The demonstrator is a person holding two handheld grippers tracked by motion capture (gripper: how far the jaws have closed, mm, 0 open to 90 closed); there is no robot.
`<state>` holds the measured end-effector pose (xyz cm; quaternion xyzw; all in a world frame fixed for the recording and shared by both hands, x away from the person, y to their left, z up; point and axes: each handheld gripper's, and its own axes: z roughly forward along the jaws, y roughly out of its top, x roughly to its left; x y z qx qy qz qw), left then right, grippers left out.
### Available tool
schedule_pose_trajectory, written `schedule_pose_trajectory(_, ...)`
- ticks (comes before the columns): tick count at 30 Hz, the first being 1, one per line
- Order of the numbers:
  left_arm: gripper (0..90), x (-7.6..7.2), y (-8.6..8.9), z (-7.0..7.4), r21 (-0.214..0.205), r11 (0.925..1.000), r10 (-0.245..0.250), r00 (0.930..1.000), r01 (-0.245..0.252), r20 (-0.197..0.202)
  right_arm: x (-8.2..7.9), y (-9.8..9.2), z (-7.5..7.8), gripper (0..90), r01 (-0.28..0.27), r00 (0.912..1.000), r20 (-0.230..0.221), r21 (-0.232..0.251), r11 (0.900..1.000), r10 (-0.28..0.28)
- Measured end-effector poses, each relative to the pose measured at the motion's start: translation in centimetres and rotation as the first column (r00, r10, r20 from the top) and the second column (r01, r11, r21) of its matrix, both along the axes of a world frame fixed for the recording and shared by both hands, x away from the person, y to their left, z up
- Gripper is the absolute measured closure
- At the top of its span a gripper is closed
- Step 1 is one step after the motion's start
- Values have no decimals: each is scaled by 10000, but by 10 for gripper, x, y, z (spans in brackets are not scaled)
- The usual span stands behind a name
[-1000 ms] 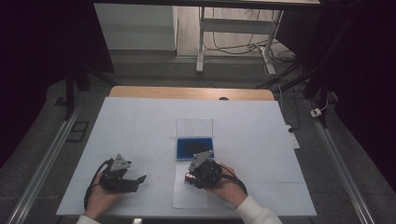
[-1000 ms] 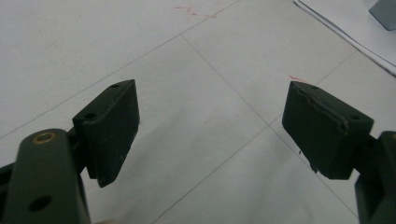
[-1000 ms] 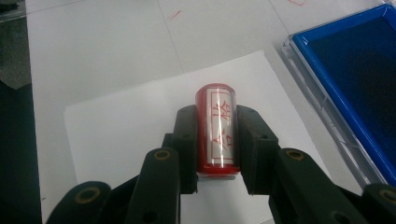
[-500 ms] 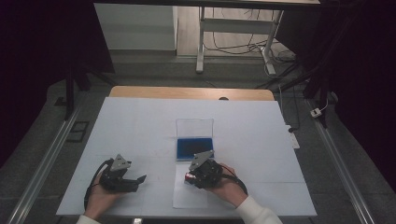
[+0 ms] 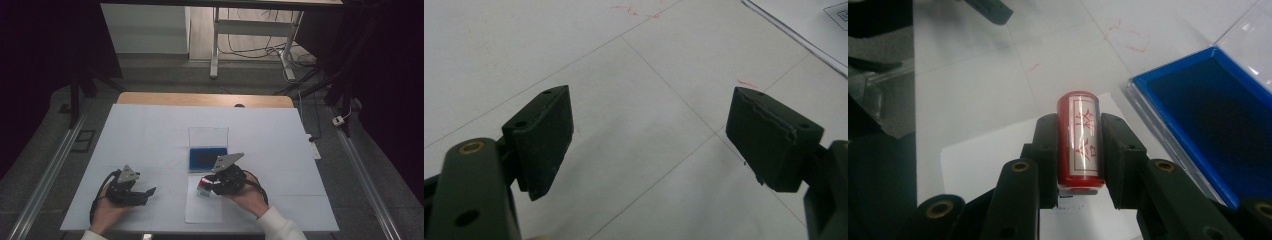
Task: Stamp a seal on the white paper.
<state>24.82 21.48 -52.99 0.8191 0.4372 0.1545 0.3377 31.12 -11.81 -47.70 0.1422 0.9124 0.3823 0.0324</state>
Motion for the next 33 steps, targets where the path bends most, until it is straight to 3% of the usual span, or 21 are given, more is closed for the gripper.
schedule_pose_trajectory(7,191,-1,0,1,-12,10000,11,10000,-11,39,4,-11,8,697,279,9996,75,369,9989,-282)
schedule_pose_trajectory(21,191,-2,-1,3,-64,10000,-11,9998,12,184,3,-24,26,697,610,9943,813,989,9932,-692)
schedule_pose_trajectory(33,192,-2,-1,3,-97,10000,0,9997,2,251,5,-32,34,697,910,9869,1229,1091,9899,-1043)
